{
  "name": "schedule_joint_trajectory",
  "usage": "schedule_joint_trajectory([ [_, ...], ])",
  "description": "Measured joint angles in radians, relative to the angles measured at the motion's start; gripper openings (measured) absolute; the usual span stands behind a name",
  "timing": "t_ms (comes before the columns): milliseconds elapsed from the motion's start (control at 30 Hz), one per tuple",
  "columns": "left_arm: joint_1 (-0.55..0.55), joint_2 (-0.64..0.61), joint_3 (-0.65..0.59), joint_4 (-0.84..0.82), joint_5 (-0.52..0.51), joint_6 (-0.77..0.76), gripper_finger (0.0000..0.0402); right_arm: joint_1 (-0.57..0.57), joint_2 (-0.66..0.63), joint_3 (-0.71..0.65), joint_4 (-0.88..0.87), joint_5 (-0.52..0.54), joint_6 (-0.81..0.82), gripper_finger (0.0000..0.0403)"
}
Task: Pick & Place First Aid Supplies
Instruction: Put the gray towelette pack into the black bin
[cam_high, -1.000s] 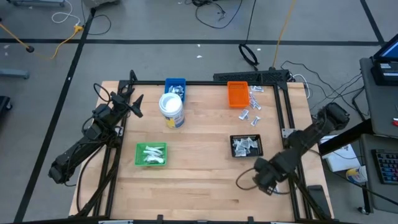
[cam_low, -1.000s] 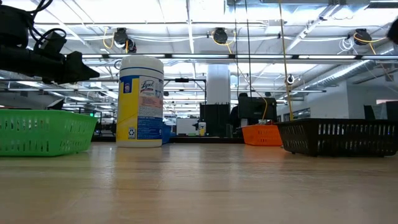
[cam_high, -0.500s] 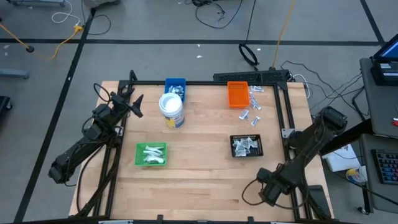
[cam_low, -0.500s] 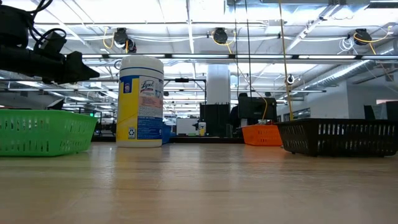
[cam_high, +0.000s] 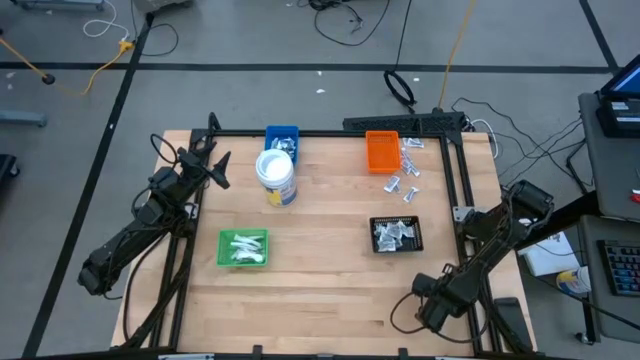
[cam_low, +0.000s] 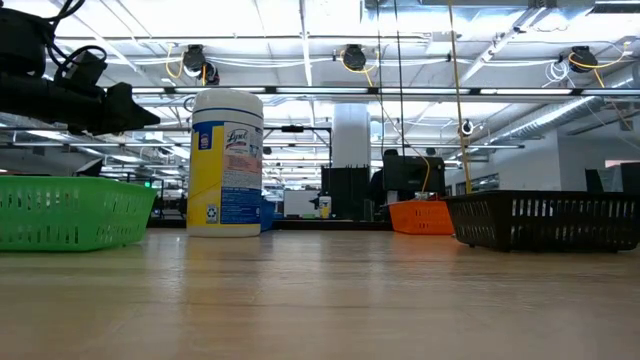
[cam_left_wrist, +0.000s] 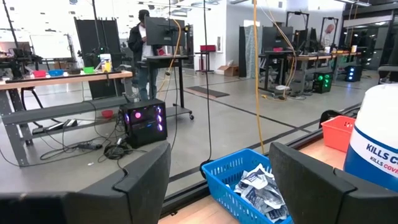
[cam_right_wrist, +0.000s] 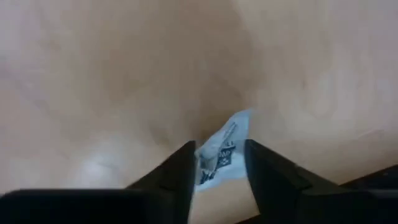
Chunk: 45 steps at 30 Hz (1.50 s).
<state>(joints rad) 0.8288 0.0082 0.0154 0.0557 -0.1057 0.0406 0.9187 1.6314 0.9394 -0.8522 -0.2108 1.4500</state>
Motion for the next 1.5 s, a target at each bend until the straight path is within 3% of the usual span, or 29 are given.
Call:
schedule_joint_trajectory([
  [133,0.000,0.000,0.000,0.000,0.000,0.000,0.0273,0.000,0.000,0.000,0.002,-0.001,-0.035,0.0039],
  [200,0.000,0.000,0.000,0.000,0.000,0.000,0.0274,0.000,0.000,0.000,0.003,-0.002,-0.065,0.0013],
  [367,0.000,0.000,0.000,0.000,0.000,0.000,0.0273,-0.001,-0.021,0.002,-0.011,-0.003,-0.088,0.0008],
  [833,0.000,0.000,0.000,0.000,0.000,0.000,0.0274,-0.057,-0.195,0.015,-0.094,0.023,-0.378,0.0002],
  [1133,0.000,0.000,0.000,0.000,0.000,0.000,0.0273,-0.241,-0.235,0.015,-0.158,0.023,-0.774,0.0001],
  [1500,0.000,0.000,0.000,0.000,0.000,0.000,0.0273,-0.577,-0.235,0.077,-0.178,0.087,-1.161,0.0001],
])
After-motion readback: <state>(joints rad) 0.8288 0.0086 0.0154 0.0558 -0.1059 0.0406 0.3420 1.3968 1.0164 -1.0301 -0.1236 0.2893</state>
